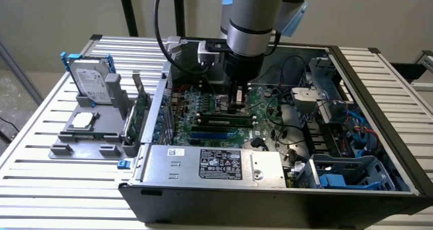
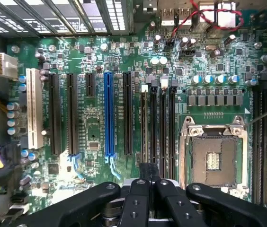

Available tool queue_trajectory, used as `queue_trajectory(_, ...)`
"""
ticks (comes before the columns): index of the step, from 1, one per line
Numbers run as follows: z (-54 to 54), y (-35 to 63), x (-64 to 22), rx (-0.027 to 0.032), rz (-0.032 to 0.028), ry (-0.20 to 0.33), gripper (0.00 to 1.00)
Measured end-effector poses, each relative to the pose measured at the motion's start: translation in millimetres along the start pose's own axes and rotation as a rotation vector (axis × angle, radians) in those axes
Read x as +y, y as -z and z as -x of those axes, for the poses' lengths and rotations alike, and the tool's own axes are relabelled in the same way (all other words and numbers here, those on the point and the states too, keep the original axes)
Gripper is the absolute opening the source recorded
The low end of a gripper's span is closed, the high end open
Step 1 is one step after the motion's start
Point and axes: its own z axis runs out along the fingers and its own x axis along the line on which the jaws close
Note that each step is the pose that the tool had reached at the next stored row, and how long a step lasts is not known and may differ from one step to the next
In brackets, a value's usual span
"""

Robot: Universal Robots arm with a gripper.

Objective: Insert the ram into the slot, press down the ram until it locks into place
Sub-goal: 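Press down the ram until it locks into place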

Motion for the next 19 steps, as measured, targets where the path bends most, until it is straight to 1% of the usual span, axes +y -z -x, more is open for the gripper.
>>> queue_trajectory(3,-1.7,10.8,-0.1,0.0001,0.0,0.0,0.11)
queue_trajectory(5,-3.4,14.7,0.0,0.0001,-0.0001,0.0,0.11)
queue_trajectory(19,-3.6,14.7,0.0,-0.0004,0.0001,0.0,0.11)
